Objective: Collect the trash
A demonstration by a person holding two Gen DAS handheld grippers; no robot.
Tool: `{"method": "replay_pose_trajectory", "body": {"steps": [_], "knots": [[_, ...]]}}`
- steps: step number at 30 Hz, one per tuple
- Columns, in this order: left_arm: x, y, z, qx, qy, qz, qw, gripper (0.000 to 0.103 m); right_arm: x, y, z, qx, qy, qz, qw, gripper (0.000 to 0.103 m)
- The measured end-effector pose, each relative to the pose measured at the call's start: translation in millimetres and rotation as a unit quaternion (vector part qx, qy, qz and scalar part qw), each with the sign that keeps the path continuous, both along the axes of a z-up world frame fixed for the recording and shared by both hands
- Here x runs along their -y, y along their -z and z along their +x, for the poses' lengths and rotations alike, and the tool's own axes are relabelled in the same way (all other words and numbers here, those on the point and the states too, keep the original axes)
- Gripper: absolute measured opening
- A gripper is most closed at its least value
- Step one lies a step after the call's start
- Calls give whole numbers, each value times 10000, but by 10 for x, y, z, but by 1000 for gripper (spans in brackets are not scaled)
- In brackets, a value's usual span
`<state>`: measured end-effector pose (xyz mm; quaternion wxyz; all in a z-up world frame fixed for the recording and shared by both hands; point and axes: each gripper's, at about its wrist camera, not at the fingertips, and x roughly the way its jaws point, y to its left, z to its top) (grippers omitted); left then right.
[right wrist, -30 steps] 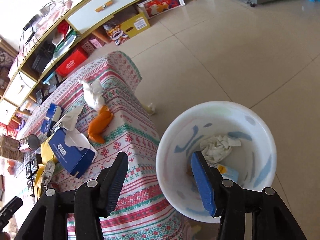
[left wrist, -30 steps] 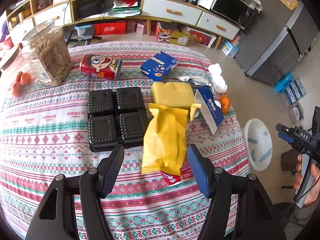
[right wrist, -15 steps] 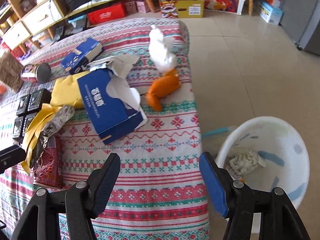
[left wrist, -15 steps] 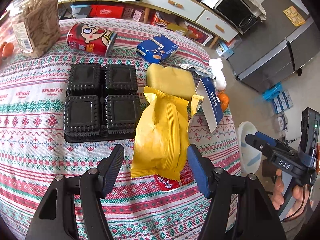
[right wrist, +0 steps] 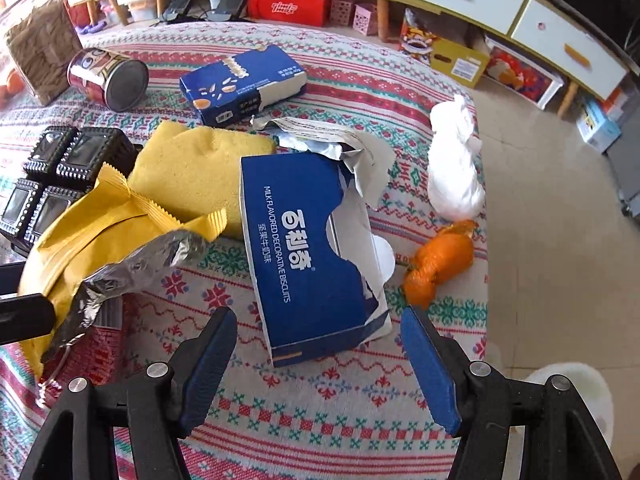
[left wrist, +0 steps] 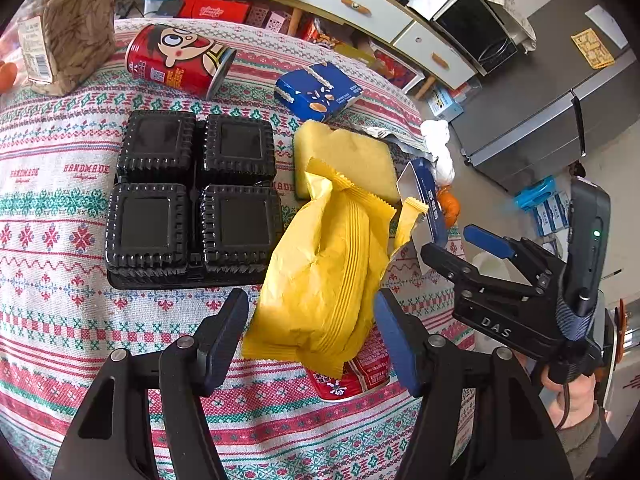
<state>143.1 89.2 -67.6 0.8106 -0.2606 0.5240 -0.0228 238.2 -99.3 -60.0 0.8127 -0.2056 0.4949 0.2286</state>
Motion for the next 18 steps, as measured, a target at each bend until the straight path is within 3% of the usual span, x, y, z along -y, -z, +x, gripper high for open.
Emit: {"method": "replay_pose_trajectory", "body": {"steps": [1, 3, 5, 7, 17, 18], "knots": [[-2, 4, -1, 11, -1, -4, 10000, 66, -11, 41, 26, -3, 4, -58, 10000, 72], [10, 6, 2, 23, 37, 23, 10000, 50, -22, 104, 63, -46, -8, -107, 9999, 70], [15, 1, -5, 35, 53, 58, 10000, 47, -24, 134, 78, -142, -57, -44, 9999, 56], [12, -20, -21, 71, 64, 62, 9999, 44, -19, 109, 60, -112, -102, 0, 9999, 51], [-56, -234, -206, 228, -58, 146, 9996, 38, 114, -121, -38, -608, -10, 806, 9949, 48], [-58, -258, -225, 243, -72, 216, 9994, 38, 141, -137, -49, -733, 6, 942, 9928, 30]]}}
